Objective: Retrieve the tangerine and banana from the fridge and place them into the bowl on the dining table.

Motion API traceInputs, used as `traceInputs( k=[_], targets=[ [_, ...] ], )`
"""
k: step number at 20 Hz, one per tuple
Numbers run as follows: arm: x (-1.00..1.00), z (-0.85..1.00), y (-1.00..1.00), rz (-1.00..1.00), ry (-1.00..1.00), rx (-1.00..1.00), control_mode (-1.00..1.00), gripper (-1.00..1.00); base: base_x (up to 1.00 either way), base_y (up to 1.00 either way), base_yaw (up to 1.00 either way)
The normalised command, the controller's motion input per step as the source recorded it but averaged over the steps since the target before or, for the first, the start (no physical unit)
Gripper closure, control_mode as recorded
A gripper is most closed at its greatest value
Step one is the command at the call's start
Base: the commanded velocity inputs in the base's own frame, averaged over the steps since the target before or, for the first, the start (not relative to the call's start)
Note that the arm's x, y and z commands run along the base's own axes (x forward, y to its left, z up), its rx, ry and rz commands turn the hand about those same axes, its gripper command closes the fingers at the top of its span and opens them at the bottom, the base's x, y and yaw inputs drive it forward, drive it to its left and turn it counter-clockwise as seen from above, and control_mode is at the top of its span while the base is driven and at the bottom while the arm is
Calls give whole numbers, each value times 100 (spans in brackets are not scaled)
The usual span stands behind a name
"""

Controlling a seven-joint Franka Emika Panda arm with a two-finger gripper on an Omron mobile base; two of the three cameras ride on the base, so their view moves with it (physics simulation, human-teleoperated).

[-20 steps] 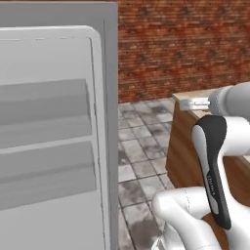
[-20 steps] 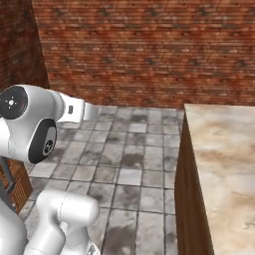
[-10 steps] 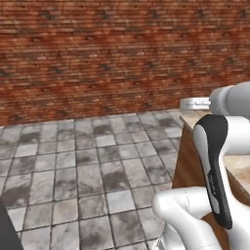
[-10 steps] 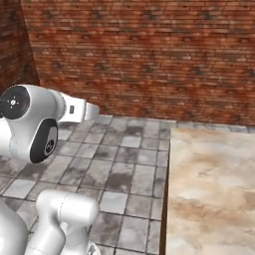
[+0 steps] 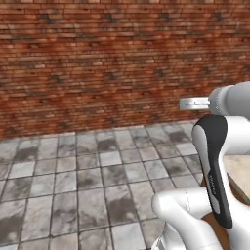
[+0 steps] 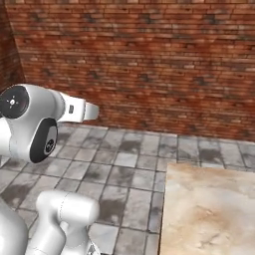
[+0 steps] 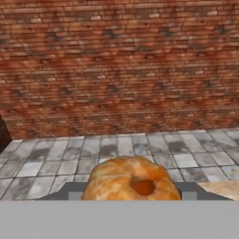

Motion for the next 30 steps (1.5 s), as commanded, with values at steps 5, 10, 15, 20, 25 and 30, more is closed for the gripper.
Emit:
traceInputs(
  k=[5,10,15,20,25,30],
  targets=[
    [0,0,0,0,0,0,100,100,100,0,-2],
    [0,0,0,0,0,0,100,100,100,0,-21],
    [0,0,0,0,0,0,100,100,100,0,-38],
    [0,0,0,0,0,0,100,100,66,0,-48],
    [0,0,0,0,0,0,100,100,48,0,-54],
    [0,0,0,0,0,0,100,100,44,0,-59]
  ],
)
